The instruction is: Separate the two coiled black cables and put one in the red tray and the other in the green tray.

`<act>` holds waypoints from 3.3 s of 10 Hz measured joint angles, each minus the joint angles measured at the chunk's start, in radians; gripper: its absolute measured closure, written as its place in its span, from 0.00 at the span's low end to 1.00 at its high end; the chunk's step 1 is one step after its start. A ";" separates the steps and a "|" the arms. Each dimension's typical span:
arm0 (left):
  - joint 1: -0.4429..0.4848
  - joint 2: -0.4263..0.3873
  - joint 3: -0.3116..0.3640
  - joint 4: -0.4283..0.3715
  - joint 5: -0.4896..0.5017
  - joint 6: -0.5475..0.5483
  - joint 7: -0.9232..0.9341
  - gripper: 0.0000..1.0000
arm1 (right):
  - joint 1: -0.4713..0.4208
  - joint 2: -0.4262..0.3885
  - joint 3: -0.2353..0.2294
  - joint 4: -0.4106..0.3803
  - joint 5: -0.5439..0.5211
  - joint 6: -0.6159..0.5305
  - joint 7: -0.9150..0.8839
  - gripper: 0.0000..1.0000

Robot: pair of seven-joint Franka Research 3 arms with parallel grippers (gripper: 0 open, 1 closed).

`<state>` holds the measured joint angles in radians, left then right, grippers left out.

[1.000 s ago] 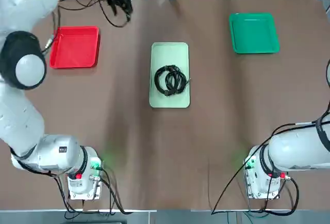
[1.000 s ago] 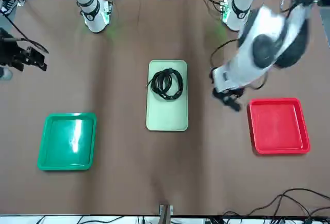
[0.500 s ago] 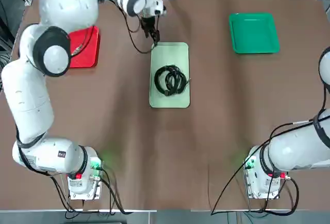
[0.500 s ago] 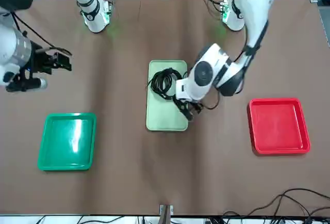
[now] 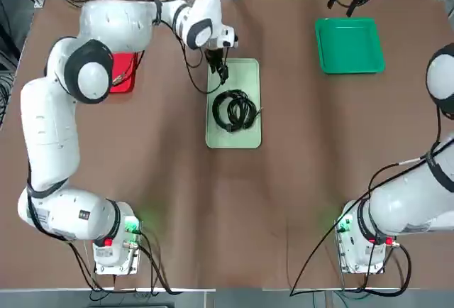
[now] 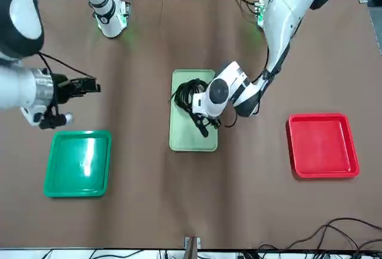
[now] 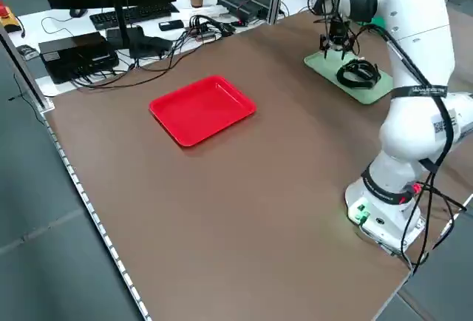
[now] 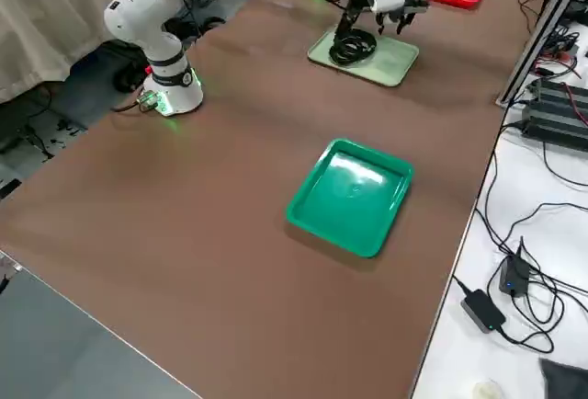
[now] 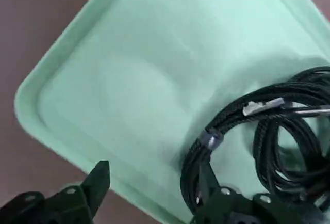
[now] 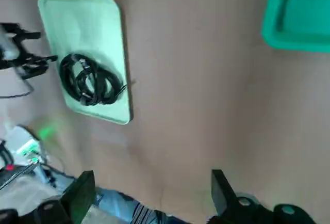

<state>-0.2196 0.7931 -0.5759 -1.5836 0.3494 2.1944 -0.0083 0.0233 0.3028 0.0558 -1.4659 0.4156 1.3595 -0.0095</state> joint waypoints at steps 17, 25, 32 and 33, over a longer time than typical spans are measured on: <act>-0.073 0.020 0.029 -0.015 0.021 -0.028 -0.033 0.29 | 0.023 0.129 0.004 -0.029 0.248 0.004 -0.113 0.01; -0.118 0.029 0.031 -0.017 0.021 -0.023 -0.045 0.34 | 0.023 0.129 0.004 -0.029 0.249 0.008 -0.114 0.01; -0.115 0.041 0.040 -0.007 0.043 -0.009 -0.071 0.78 | 0.041 0.131 0.005 -0.066 0.288 0.075 -0.164 0.01; -0.112 0.041 0.040 -0.007 0.044 -0.009 -0.087 0.78 | 0.042 0.137 0.005 -0.069 0.289 0.087 -0.197 0.01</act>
<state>-0.3313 0.8344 -0.5356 -1.5908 0.3932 2.1856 -0.0955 0.0654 0.4394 0.0609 -1.5345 0.7045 1.4468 -0.2064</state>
